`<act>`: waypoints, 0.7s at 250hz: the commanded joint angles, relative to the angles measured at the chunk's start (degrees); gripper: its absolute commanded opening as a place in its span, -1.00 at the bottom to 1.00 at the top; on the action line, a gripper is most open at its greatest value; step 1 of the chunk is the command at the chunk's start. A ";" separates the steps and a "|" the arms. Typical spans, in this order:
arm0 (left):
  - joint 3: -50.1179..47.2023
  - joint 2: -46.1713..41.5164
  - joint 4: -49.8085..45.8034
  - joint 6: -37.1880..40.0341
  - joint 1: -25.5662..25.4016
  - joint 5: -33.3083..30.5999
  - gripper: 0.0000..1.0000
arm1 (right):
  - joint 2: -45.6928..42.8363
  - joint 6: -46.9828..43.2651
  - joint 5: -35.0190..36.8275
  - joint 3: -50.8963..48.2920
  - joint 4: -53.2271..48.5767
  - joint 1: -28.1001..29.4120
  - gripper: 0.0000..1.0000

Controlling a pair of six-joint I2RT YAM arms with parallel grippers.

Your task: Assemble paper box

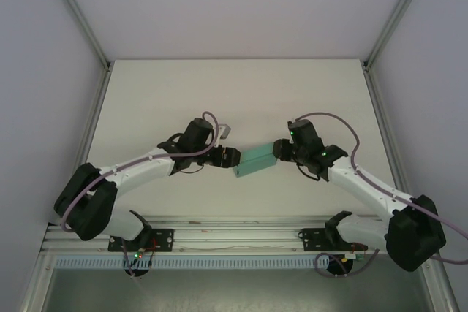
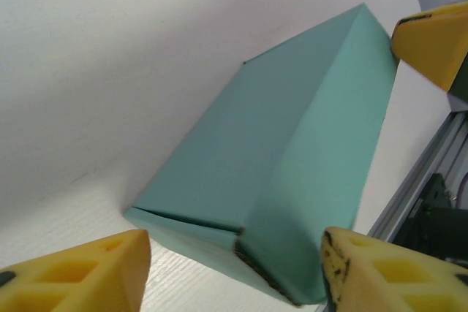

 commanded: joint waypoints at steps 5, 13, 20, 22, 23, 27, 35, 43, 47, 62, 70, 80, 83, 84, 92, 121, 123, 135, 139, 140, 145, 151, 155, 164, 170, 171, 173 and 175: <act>0.69 1.80 -0.63 -0.55 -0.39 1.53 0.07 | 0.58 0.29 -0.27 0.51 -2.53 -0.50 -0.42; 0.39 2.18 -0.18 -0.72 -0.39 1.69 0.07 | 1.77 0.38 -0.62 0.07 -2.60 -0.48 -0.42; 0.11 2.48 0.11 -0.89 -0.39 1.61 0.06 | 1.96 0.38 -0.88 -0.04 -2.93 -0.45 -0.45; 0.02 2.61 0.20 -0.89 -0.41 1.61 0.05 | 1.98 0.41 -0.94 -0.08 -3.05 -0.50 -0.46; -0.01 2.65 0.26 -0.91 -0.36 1.63 0.04 | 2.02 0.39 -0.98 -0.06 -3.13 -0.50 -0.47; -0.11 2.95 0.33 -1.00 -0.39 1.60 0.02 | 2.19 0.45 -1.11 -0.14 -3.41 -0.50 -0.50; -0.35 3.48 0.62 -1.29 -0.39 1.76 0.00 | 2.42 0.65 -1.61 -0.13 -4.10 -0.54 -0.51; -0.52 4.09 0.84 -1.46 -0.39 2.03 -0.02 | 2.63 0.74 -2.34 -0.26 -4.53 -0.53 -0.52; -0.49 4.43 0.85 -1.51 -0.37 2.10 -0.05 | 2.75 0.86 -2.63 -0.34 -4.77 -0.57 -0.52; -0.64 5.40 0.20 -1.42 -0.31 1.92 -0.17 | 3.38 1.51 -3.73 -0.83 -5.33 -0.58 -0.55; -0.62 5.85 -0.15 -1.45 -0.30 1.66 -0.23 | 3.84 1.49 -4.35 -0.83 -6.15 -0.62 -0.56; -0.80 6.17 -0.55 -1.36 -0.15 1.23 -0.31 | 4.71 1.39 -4.65 -0.53 -7.81 -0.83 -0.62; -0.86 6.24 -0.56 -1.40 -0.11 1.14 -0.31 | 4.97 1.43 -4.69 -0.42 -8.39 -0.98 -0.64; -0.89 6.22 -0.56 -1.43 -0.07 1.09 -0.31 | 5.10 1.44 -4.70 -0.40 -8.61 -1.01 -0.64; -1.05 6.35 -0.57 -1.52 0.04 0.95 -0.34 | 5.78 1.12 -5.41 -0.02 -10.15 -1.42 -0.67; -1.97 6.59 -0.40 -1.94 0.22 0.40 -0.48 | 7.52 1.21 -8.90 -0.86 -10.97 -2.40 -0.75; -2.06 6.63 -0.39 -1.97 0.22 0.28 -0.49 | 7.56 1.29 -9.05 -0.97 -10.91 -2.41 -0.76; -2.32 6.77 -0.49 -2.06 0.29 -0.39 -0.55 | 8.14 1.90 -9.10 -1.55 -10.49 -2.50 -0.81; -2.45 6.96 -0.55 -2.13 0.23 -0.66 -0.57 | 8.36 2.10 -9.18 -1.85 -10.20 -2.49 -0.83; -2.47 7.02 -0.60 -2.14 0.23 -0.74 -0.58 | 8.38 2.17 -9.23 -1.87 -10.09 -2.51 -0.84; -2.57 7.20 -0.56 -2.21 0.23 -0.81 -0.61 | 8.62 2.29 -9.48 -2.17 -9.69 -2.60 -0.86; -2.80 7.41 -0.43 -2.14 0.22 -0.94 -0.65 | 8.70 2.54 -9.68 -2.60 -9.09 -2.53 -0.88; -2.91 7.58 -0.28 -2.25 0.22 -0.99 -0.67 | 8.80 2.79 -9.84 -2.88 -8.75 -2.61 -0.90; -3.41 7.85 0.10 -2.58 0.22 -1.20 -0.71 | 8.77 3.42 -10.09 -3.65 -7.48 -2.61 -0.96; -3.68 7.99 0.27 -2.60 0.22 -1.30 -0.74 | 8.67 3.90 -10.04 -4.17 -6.76 -2.60 -1.00; -3.75 8.01 0.30 -2.59 0.22 -1.36 -0.75 | 8.67 3.94 -10.06 -4.26 -6.61 -2.61 -1.00; -3.82 8.04 0.31 -2.57 0.27 -1.41 -0.75 | 8.60 4.04 -10.04 -4.37 -6.43 -2.55 -1.00; -3.87 8.06 0.32 -2.72 0.23 -1.49 -0.76 | 8.54 4.09 -10.02 -4.53 -6.19 -2.56 -1.00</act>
